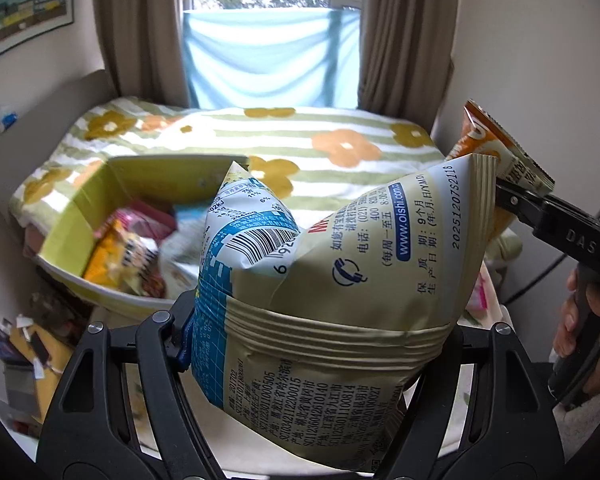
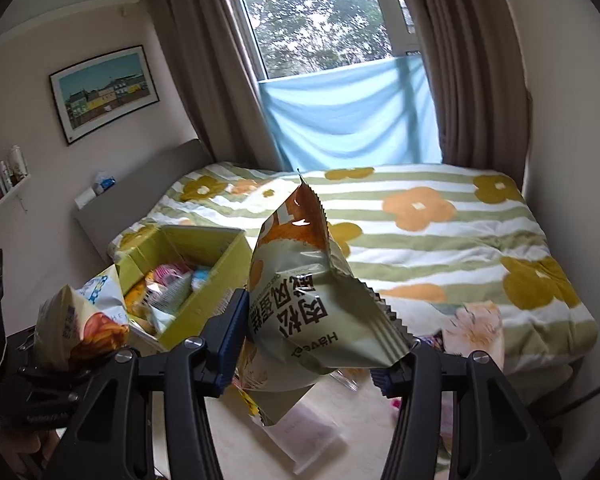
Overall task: Organize snacks
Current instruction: 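Carry both bags into the yellow box and open both tools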
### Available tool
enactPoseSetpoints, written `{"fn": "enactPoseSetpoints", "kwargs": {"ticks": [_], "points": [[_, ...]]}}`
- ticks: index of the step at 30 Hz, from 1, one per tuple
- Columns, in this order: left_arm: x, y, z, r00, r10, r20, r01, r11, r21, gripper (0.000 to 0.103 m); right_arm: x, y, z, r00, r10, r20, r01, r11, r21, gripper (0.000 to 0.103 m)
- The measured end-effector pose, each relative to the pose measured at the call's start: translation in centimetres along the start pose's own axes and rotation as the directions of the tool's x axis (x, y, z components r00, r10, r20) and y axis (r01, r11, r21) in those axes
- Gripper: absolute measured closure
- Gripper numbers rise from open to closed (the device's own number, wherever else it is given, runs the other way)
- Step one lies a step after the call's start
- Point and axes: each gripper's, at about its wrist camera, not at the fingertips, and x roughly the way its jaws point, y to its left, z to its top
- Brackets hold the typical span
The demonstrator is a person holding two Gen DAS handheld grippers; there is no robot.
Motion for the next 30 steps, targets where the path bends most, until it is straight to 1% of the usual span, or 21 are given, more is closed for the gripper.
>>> {"fn": "enactPoseSetpoints", "kwargs": {"ticks": [6, 13, 16, 19, 23, 26, 29, 30], "points": [[0.4, 6.4, 2.9, 0.999, 0.033, 0.022, -0.033, 0.999, -0.019, 0.031, 3.6, 5.1, 2.7, 0.999, 0.049, 0.022, -0.048, 0.999, -0.015, 0.054], [3.4, 16.0, 6.0, 0.998, 0.061, -0.01, -0.062, 0.997, -0.055, 0.031, 9.9, 11.3, 5.0, 0.995, 0.099, 0.001, -0.099, 0.995, -0.018, 0.054], [5.1, 19.2, 6.8, 0.998, 0.063, -0.028, -0.064, 0.997, -0.048, 0.031, 12.5, 13.7, 5.4, 0.994, 0.107, -0.013, -0.107, 0.994, -0.005, 0.054], [7.3, 22.3, 7.9, 0.997, 0.048, -0.058, -0.05, 0.998, -0.038, 0.031, 14.9, 15.5, 5.6, 0.995, 0.101, -0.028, -0.101, 0.995, 0.011, 0.054], [10.8, 25.5, 9.2, 0.994, 0.008, -0.109, -0.01, 1.0, -0.015, 0.031, 17.4, 17.0, 5.6, 0.995, 0.081, -0.05, -0.078, 0.995, 0.054, 0.054], [13.4, 27.3, 10.4, 0.99, -0.009, -0.138, 0.01, 1.0, 0.005, 0.031, 18.7, 17.8, 5.5, 0.996, 0.059, -0.064, -0.054, 0.995, 0.079, 0.054], [15.6, 28.1, 11.3, 0.985, -0.026, -0.168, 0.028, 1.0, 0.009, 0.031, 19.6, 18.0, 5.3, 0.995, 0.038, -0.094, -0.03, 0.996, 0.083, 0.054], [16.3, 28.3, 11.6, 0.984, -0.034, -0.175, 0.036, 0.999, 0.009, 0.029, 19.9, 17.8, 5.4, 0.994, 0.033, -0.102, -0.025, 0.996, 0.084, 0.054]]}}
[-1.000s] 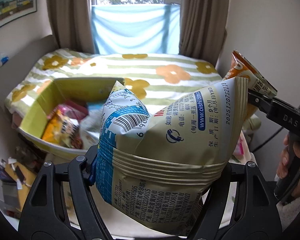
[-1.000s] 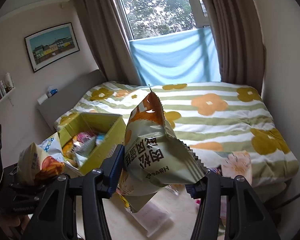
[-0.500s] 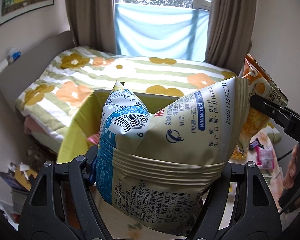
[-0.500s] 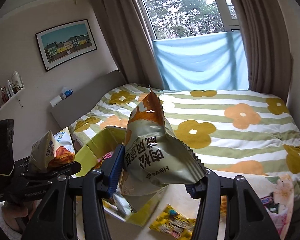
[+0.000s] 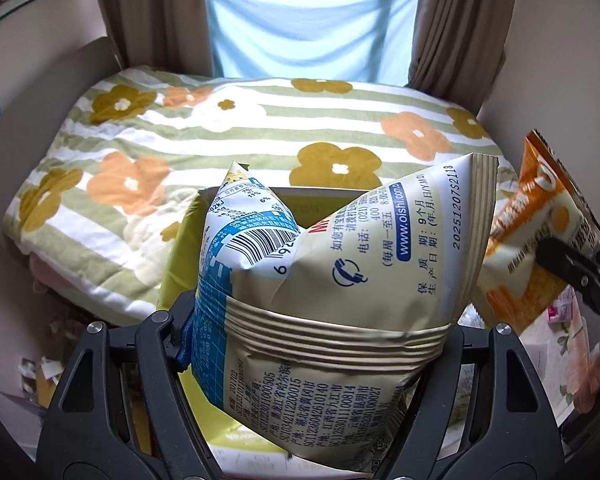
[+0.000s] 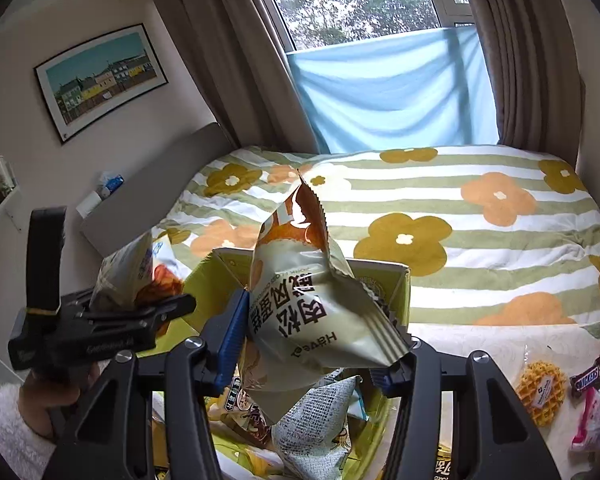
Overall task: Organize snacks
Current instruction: 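Carry both bags into the yellow box and open both tools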
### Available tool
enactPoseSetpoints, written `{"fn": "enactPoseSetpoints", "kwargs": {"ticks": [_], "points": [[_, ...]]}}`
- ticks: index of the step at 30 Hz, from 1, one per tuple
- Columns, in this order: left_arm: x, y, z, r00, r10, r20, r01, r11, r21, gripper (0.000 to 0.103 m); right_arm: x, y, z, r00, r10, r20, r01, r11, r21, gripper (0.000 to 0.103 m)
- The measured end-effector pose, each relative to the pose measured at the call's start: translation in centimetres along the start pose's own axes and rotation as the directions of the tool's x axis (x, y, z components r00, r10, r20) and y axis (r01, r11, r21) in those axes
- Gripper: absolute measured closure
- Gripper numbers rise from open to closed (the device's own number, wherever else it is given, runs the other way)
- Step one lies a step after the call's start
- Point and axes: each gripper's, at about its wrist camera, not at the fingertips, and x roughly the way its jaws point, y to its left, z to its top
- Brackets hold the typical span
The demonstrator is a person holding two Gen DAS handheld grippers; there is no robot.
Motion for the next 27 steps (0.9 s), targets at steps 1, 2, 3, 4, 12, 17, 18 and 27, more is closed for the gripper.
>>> {"fn": "enactPoseSetpoints", "kwargs": {"ticks": [1, 2, 3, 4, 12, 17, 18, 27], "points": [[0.5, 0.1, 0.4, 1.0, -0.002, -0.004, 0.002, 1.0, 0.003, 0.023, 0.4, -0.1, 0.0, 1.0, -0.005, -0.009, 0.005, 1.0, 0.003, 0.054], [0.8, 0.1, 0.5, 1.0, -0.002, -0.007, 0.002, 1.0, 0.01, 0.02, 0.6, -0.4, 0.0, 1.0, -0.008, -0.016, 0.008, 1.0, 0.004, 0.054], [1.1, 0.0, 0.6, 1.0, 0.003, -0.004, -0.003, 1.0, 0.019, 0.011, 1.0, -0.5, 0.1, 1.0, -0.01, -0.025, 0.01, 1.0, 0.005, 0.054], [1.4, -0.1, 0.8, 1.0, 0.018, -0.004, -0.018, 0.999, 0.03, 0.0, 1.3, -0.6, 0.1, 0.999, -0.01, -0.03, 0.011, 1.0, 0.006, 0.054], [2.1, 0.5, -1.2, 0.998, 0.031, -0.053, -0.031, 0.999, 0.015, 0.0, 2.6, -1.7, 0.8, 0.999, -0.009, -0.047, 0.01, 1.0, 0.023, 0.054], [0.9, 2.0, -3.3, 0.998, 0.031, -0.056, -0.033, 0.998, -0.045, 0.0, 2.4, -2.3, 1.5, 0.998, -0.03, -0.046, 0.032, 0.999, 0.024, 0.054], [0.8, 2.2, -3.6, 0.998, 0.028, -0.058, -0.031, 0.998, -0.053, 0.0, 2.3, -2.5, 1.7, 0.998, -0.037, -0.045, 0.038, 0.999, 0.03, 0.054], [0.6, 2.2, -5.0, 0.997, 0.026, -0.076, -0.031, 0.997, -0.073, 0.0, 4.5, -2.1, 1.8, 0.988, 0.073, -0.134, -0.059, 0.993, 0.103, 0.054]]}}
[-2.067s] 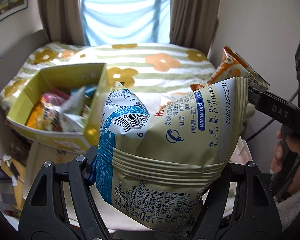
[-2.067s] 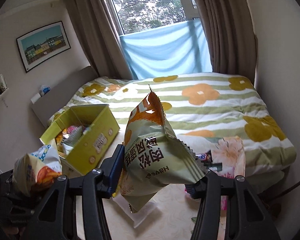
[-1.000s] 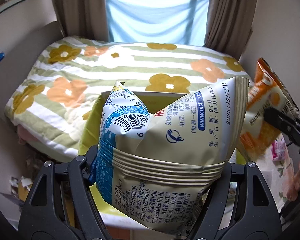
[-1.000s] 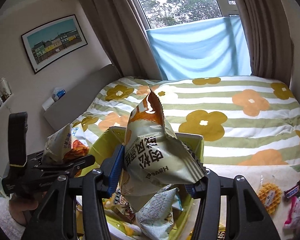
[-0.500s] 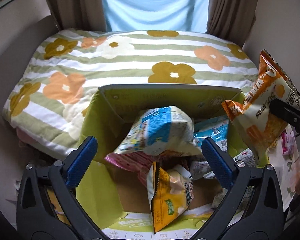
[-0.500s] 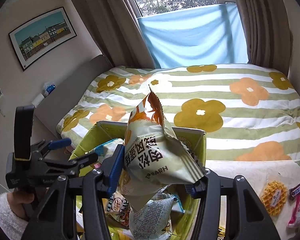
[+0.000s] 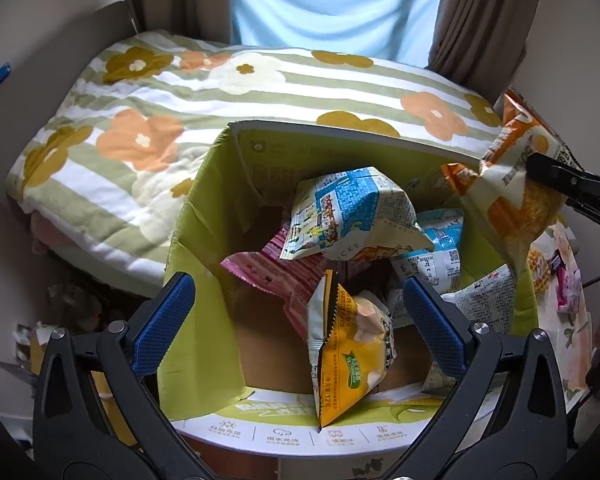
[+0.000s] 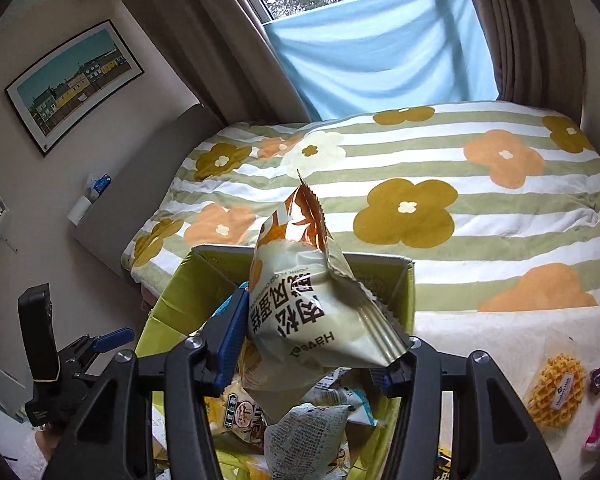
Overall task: Organize snacks
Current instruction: 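Carry both bags into the yellow box and open both tools, then move both tools back over the remaining snacks on the table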
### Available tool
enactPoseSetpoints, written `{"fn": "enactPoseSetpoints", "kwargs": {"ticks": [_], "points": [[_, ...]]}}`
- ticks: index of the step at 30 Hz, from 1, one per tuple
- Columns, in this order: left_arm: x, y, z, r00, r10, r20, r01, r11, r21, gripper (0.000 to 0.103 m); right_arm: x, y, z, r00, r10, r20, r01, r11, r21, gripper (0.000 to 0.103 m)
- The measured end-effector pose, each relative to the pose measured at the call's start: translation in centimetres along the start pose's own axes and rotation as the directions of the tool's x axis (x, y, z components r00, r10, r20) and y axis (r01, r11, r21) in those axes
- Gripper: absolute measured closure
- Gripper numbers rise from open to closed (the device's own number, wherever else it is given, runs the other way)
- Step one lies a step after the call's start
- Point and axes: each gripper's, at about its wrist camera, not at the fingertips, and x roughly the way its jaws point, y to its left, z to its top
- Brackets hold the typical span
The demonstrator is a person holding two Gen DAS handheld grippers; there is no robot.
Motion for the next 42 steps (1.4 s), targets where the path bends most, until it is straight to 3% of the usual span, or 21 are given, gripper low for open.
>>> {"fn": "enactPoseSetpoints", "kwargs": {"ticks": [2, 4, 5, 6, 12, 28, 34, 42], "points": [[-0.2, -0.2, 0.0, 1.0, 0.0, 0.001, 0.0, 1.0, 0.002, 0.0, 1.0, 0.5, -0.1, 0.999, 0.025, -0.031, -0.025, 1.0, -0.015, 0.052], [-0.4, -0.2, -0.1, 1.0, -0.006, 0.001, 0.006, 1.0, 0.003, 0.0, 1.4, 0.8, 0.2, 1.0, -0.003, -0.029, 0.002, 0.999, -0.033, 0.036], [-0.5, -0.3, -0.1, 1.0, -0.01, 0.0, 0.01, 1.0, 0.003, 0.0, 1.4, 0.8, 0.3, 0.999, -0.026, -0.018, 0.026, 0.999, -0.039, 0.012], [-0.6, -0.3, -0.2, 1.0, -0.013, -0.001, 0.013, 1.0, 0.004, 0.0, 1.0, 0.9, 0.4, 0.999, -0.037, 0.008, 0.038, 0.998, -0.049, 0.001], [-1.3, -0.7, -1.0, 1.0, -0.022, -0.004, 0.022, 1.0, 0.005, 0.0, -2.2, 0.1, 0.1, 0.99, -0.091, 0.112, 0.1, 0.992, -0.077, 0.001], [-3.9, -3.7, -1.9, 0.996, -0.087, 0.027, 0.085, 0.994, 0.061, 0.0, -6.0, 0.3, -4.4, 0.988, -0.138, 0.064, 0.141, 0.989, -0.036, 0.001], [-5.2, -6.6, -2.4, 0.993, -0.109, 0.049, 0.104, 0.991, 0.088, 0.0, -9.4, -1.5, -5.3, 0.978, -0.181, 0.102, 0.184, 0.983, -0.022, 0.001], [-7.0, -13.4, -4.0, 0.991, -0.11, 0.08, 0.103, 0.991, 0.087, 0.0, -15.8, -7.2, -6.5, 0.969, -0.212, 0.128, 0.216, 0.976, -0.016, 0.001]]}}
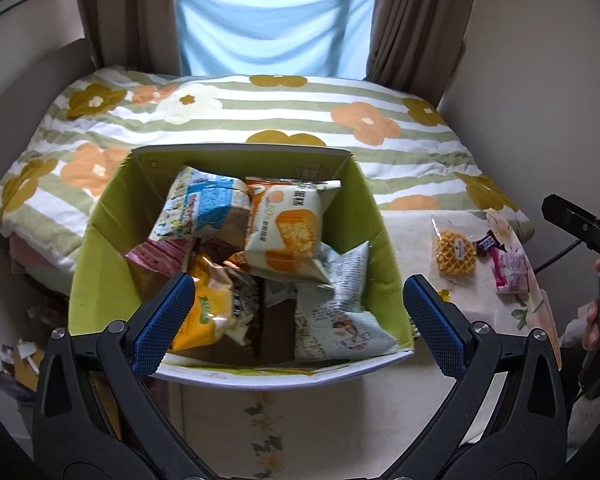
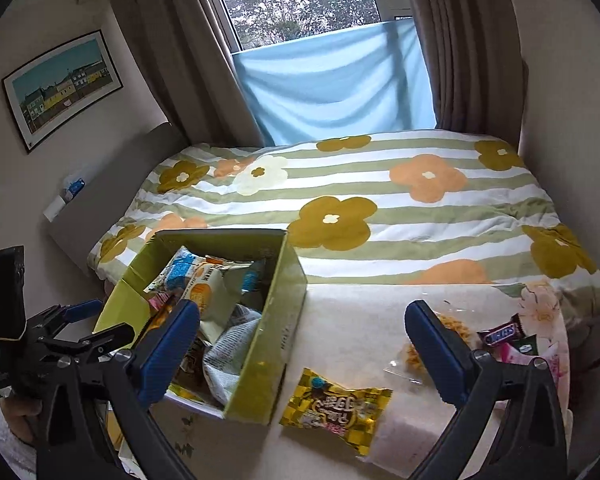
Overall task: Organize snacks
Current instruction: 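Move both tools back over the remaining snacks on the table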
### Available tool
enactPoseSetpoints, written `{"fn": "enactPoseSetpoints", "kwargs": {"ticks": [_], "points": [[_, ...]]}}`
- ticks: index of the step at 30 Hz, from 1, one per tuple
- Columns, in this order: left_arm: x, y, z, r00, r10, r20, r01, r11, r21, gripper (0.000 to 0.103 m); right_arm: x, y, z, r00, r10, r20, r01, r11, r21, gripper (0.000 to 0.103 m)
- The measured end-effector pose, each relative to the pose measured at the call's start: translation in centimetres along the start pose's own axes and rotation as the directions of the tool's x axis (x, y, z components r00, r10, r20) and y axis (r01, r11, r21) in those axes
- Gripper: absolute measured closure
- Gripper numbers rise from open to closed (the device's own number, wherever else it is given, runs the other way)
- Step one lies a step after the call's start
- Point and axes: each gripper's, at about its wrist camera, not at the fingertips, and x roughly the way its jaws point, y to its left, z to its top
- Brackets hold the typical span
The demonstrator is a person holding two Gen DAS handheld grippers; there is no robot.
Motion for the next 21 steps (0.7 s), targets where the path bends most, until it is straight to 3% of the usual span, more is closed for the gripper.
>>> {"fn": "enactPoseSetpoints", "kwargs": {"ticks": [10, 16, 21], "points": [[1.0, -11.2, -2.6, 1.0, -0.008, -0.026, 0.007, 1.0, -0.025, 0.0, -4.6, -9.2, -1.8, 1.0, -0.009, -0.029, 0.009, 1.0, -0.015, 0.001], [2.4, -16.3, -5.2, 0.998, 0.002, -0.066, -0.005, 0.999, -0.049, 0.0, -5.2, -13.4, -3.0, 0.999, -0.006, -0.053, 0.002, 0.998, -0.065, 0.001], [3.7, -20.8, -7.4, 0.995, -0.015, -0.094, 0.014, 1.0, -0.014, 0.0, -5.3, -16.5, -4.4, 0.997, 0.02, -0.076, -0.025, 0.998, -0.061, 0.001]]}}
